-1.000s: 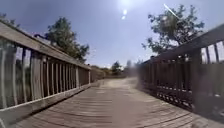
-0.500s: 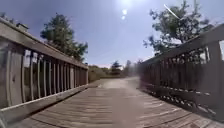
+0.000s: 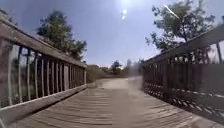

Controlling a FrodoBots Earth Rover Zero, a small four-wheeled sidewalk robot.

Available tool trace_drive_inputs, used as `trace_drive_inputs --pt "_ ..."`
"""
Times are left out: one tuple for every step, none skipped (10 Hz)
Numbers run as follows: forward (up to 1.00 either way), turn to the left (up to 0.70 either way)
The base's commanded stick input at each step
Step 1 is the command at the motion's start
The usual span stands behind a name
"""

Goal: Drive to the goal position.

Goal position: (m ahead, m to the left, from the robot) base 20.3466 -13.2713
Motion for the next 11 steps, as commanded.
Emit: trace_drive_inputs --pt "0.7 0.0" --pt "0.7 0.1" --pt "0.7 0.04" --pt "0.7 0.0" --pt "0.7 0.0" --pt "0.7 0.0" --pt "0.7 0.0" --pt "0.7 0.0" --pt "0.7 0.0" --pt "0.7 0.0" --pt "0.7 0.0"
